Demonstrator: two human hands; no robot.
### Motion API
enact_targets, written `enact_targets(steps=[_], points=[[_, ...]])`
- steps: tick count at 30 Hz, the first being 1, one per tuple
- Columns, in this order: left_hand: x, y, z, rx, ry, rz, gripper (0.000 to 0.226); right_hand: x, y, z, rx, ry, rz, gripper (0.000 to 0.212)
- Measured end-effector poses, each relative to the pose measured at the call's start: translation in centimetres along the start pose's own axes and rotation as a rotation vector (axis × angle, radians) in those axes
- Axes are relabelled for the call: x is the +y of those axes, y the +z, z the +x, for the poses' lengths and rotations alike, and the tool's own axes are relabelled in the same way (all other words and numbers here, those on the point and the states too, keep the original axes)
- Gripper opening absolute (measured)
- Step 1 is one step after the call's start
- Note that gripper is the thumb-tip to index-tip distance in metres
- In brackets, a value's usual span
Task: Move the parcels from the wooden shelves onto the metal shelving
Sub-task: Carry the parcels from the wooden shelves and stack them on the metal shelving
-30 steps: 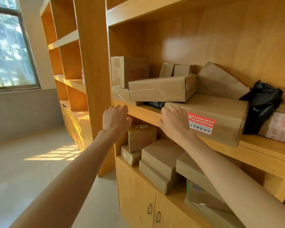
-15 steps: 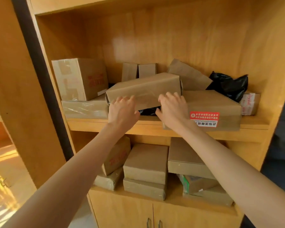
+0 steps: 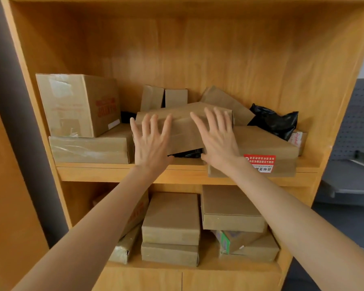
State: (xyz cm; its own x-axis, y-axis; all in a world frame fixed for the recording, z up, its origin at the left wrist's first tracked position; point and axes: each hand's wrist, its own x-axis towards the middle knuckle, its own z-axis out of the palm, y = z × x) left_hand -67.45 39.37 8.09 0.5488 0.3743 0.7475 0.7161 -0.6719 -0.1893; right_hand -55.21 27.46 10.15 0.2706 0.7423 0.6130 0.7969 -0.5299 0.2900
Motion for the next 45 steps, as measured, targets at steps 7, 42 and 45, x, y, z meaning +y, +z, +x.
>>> enact_targets(steps=[7,42,45], points=[[-0.8,2.6,1.4,0.13,0.023,-0.072,0.1,0.4,2.6,2.3,0.157,-0.087,-0.041,0.113],[-4.1,-8.7,-9.7,0.245,0.035,-0.18,0.098,-5.6,-8.8,-9.2,0.337,-0.038,-0.12,0.11],[-5.5,-9.9,-11.3,0.2,-0.054,-0.293,0.096,-7.3,-10.9,-10.2,0.371,-0.022,-0.113,0.113]])
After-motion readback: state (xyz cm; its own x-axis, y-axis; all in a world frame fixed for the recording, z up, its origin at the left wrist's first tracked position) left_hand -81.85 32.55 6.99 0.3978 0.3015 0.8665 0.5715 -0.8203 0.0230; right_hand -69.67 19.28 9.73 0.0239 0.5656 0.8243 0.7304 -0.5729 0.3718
